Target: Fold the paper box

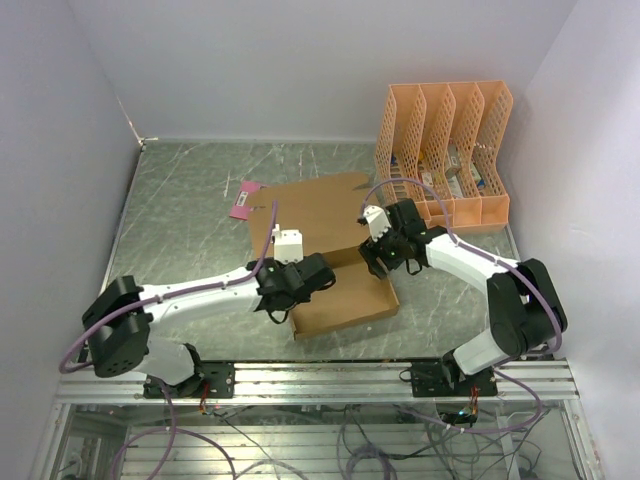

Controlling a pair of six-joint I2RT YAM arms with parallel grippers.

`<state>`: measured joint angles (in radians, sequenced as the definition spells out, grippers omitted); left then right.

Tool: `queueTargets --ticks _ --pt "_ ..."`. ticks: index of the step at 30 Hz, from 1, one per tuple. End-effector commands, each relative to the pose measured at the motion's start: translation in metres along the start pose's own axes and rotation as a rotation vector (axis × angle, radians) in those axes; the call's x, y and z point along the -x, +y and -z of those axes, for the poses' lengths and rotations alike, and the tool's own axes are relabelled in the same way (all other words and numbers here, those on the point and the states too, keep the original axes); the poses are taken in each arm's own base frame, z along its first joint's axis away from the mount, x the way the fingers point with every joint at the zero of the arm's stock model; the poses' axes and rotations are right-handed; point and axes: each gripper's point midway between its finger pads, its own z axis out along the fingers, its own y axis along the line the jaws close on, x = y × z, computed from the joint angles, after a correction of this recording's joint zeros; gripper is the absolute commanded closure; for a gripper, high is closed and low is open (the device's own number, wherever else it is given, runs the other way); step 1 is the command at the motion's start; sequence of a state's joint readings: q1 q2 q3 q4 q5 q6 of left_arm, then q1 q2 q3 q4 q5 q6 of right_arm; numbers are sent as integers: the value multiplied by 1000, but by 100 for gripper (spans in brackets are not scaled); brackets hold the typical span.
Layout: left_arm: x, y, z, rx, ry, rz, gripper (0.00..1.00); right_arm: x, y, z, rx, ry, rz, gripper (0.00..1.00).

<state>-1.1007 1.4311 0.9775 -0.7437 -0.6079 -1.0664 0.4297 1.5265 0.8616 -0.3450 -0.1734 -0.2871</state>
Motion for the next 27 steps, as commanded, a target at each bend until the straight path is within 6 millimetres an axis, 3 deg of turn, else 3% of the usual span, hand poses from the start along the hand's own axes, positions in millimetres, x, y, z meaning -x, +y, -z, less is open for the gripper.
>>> queueTargets --ticks 1,9,14,19,23,27 --pt "9 -6 7 -77 -33 34 41 4 2 4 14 -26 1 30" --pt "18 -11 18 -154 -64 54 36 8 5 9 35 -52 4 29" --pt "34 -9 28 -231 -97 119 34 5 4 9 36 -46 4 29" --pt "69 12 40 -346 -158 239 28 1 5 8 42 -34 7 29" --pt "99 43 48 -407 -245 337 16 -1 6 7 45 -28 9 30" --pt "114 70 36 -431 -269 401 11 -2 7 5 52 -21 12 31"
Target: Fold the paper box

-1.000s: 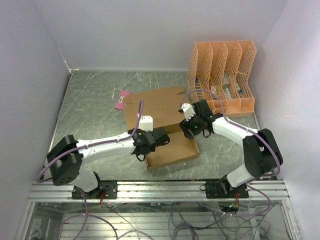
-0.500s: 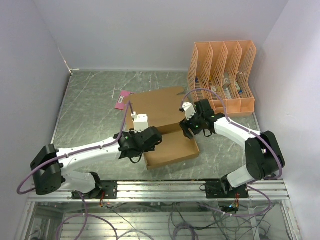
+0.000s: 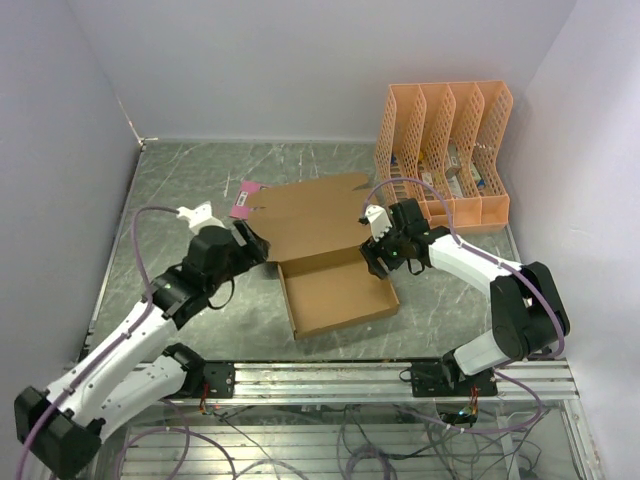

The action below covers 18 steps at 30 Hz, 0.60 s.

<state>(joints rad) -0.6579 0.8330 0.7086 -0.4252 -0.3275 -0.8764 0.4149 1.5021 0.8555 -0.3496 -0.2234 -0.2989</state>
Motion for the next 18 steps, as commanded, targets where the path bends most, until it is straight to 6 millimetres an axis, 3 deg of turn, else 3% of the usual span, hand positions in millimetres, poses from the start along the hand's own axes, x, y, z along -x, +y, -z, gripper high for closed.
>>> queueTargets --ticks 1,7,12,18 --pt "13 2 -11 -120 21 24 12 -6 3 0 18 9 8 31" --pt "29 19 -39 -199 29 91 13 -7 3 -1 18 13 10 31" --pt "26 46 -68 -211 53 124 14 -7 4 -1 23 13 10 31" --pt "24 59 -100 -234 83 109 14 -7 4 -1 28 10 11 31"
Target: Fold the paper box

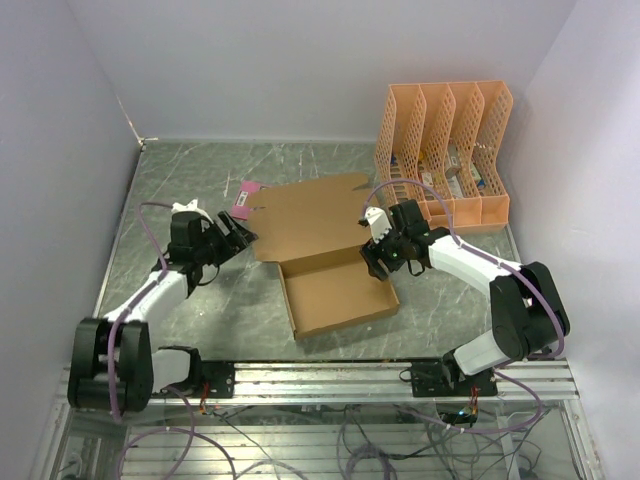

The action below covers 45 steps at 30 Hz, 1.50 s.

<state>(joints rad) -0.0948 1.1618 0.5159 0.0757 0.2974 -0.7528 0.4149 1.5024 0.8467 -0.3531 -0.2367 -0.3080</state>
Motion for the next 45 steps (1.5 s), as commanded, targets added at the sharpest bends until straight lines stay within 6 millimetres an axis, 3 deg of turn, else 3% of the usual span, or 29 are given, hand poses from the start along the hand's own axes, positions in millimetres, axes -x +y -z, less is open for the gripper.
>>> queueTargets --ticks 1,10,14,19,37,45 --pt "15 -20 -18 -158 -10 -72 15 -3 1 0 11 4 5 31" --pt "14 -19 -53 -237 27 -77 23 -2 2 -1 15 1 6 31" --pt "16 -30 -58 -307 27 -72 36 -2 1 -2 16 4 7 31" --pt "18 -37 -61 -362 21 -80 51 -2 1 -1 15 3 7 31" --pt "12 -36 -59 -403 9 -177 77 6 2 5 25 -31 7 30" --pt "17 -42 -51 -441 -46 -254 87 19 0 21 53 -104 13 28"
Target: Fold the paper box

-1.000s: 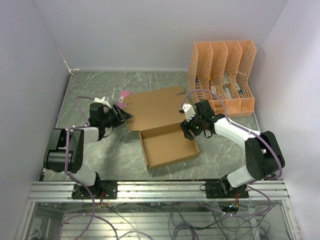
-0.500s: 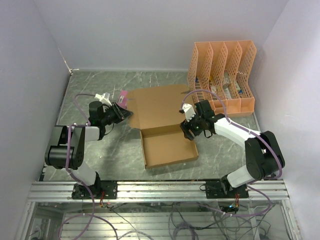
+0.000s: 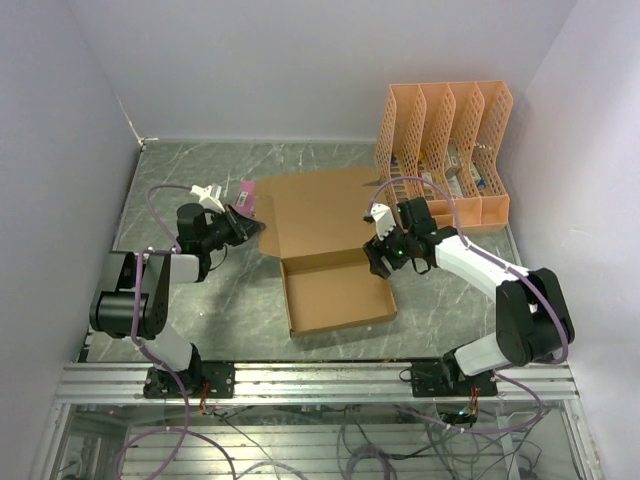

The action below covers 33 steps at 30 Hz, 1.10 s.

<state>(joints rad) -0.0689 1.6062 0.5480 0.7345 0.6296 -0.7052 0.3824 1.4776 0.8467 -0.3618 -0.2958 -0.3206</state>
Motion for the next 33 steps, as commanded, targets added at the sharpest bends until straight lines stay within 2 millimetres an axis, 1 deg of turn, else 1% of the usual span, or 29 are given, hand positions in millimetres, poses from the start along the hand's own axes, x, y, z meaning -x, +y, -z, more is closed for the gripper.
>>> queueTargets --ticks 1,6,11,13,14,15,16,17,18,20,22,24,26,29,32,33 --pt "11 -12 7 -59 -58 -130 87 16 2 15 31 -78 24 28" --pt "12 -18 10 -77 -77 -201 90 23 4 25 71 -115 31 27" --pt "11 -25 11 -102 -85 -243 91 33 7 51 175 -197 79 26" --pt "12 -28 12 -114 -91 -257 91 33 0 65 194 -215 140 26" --pt "12 -30 13 -119 -95 -263 91 32 -6 71 188 -222 217 26" --pt "13 -32 13 -123 -99 -270 91 26 -14 80 188 -216 264 26" --pt "13 -33 14 -124 -101 -276 91 28 -23 89 179 -224 335 26" --pt "14 -35 15 -126 -106 -284 91 26 -31 95 177 -231 423 26" --pt "14 -36 16 -125 -109 -290 91 18 -36 99 186 -225 511 25" --pt "15 -38 17 -124 -117 -303 91 -7 -44 100 224 -167 774 23" --pt "16 -40 19 -125 -125 -312 91 -29 -59 95 274 -89 956 21" --pt "16 -41 19 -128 -128 -316 90 -44 -67 92 355 -25 1051 21" --pt "16 -42 20 -127 -129 -319 90 -48 -75 89 412 8 1138 22" --pt "16 -41 21 -121 -131 -324 90 -36 -88 81 408 13 1233 23" --pt "17 -43 22 -123 -137 -328 90 -29 -97 66 398 47 1268 24" --pt "17 -44 22 -124 -140 -329 90 -29 -97 61 411 51 1270 25"
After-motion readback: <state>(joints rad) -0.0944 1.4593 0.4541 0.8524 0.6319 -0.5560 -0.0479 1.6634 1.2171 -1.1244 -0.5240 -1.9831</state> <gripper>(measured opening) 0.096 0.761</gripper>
